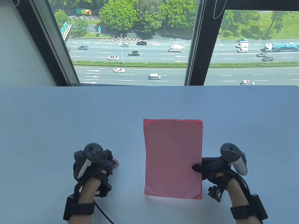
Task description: Clip paper with binder clip (Left hand to clip)
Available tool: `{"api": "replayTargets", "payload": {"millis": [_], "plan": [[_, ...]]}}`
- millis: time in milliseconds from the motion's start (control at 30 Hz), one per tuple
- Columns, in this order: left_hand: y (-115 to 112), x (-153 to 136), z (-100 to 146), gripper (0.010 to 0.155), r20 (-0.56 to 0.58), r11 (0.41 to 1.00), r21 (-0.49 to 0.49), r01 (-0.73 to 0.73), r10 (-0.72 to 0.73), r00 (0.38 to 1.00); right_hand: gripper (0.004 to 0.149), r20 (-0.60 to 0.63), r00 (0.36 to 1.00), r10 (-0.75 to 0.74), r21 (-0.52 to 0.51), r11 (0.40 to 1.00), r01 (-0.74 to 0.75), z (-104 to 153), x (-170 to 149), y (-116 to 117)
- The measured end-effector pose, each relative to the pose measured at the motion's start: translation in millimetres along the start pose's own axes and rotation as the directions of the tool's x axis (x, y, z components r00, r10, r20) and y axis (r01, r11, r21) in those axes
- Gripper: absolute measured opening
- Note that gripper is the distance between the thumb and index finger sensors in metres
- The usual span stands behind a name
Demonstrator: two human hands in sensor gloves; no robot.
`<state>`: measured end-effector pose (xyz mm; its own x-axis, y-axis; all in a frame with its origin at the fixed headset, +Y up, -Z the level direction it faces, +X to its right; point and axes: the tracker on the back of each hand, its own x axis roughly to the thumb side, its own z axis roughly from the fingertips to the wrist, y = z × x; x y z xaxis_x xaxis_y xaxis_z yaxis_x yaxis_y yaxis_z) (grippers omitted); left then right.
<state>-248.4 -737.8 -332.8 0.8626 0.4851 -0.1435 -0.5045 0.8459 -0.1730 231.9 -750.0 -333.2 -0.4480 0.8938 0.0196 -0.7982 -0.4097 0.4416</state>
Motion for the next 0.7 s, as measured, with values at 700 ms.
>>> {"api": "replayTargets", "payload": {"millis": [700], "plan": [[-14.0, 2.9, -0.8, 0.073, 0.323, 0.716, -0.105, -0.690, 0.681, 0.657, 0.043, 0.041, 0.998, -0.052, 0.000, 0.999, 0.052, 2.3, -0.7, -8.5]]}}
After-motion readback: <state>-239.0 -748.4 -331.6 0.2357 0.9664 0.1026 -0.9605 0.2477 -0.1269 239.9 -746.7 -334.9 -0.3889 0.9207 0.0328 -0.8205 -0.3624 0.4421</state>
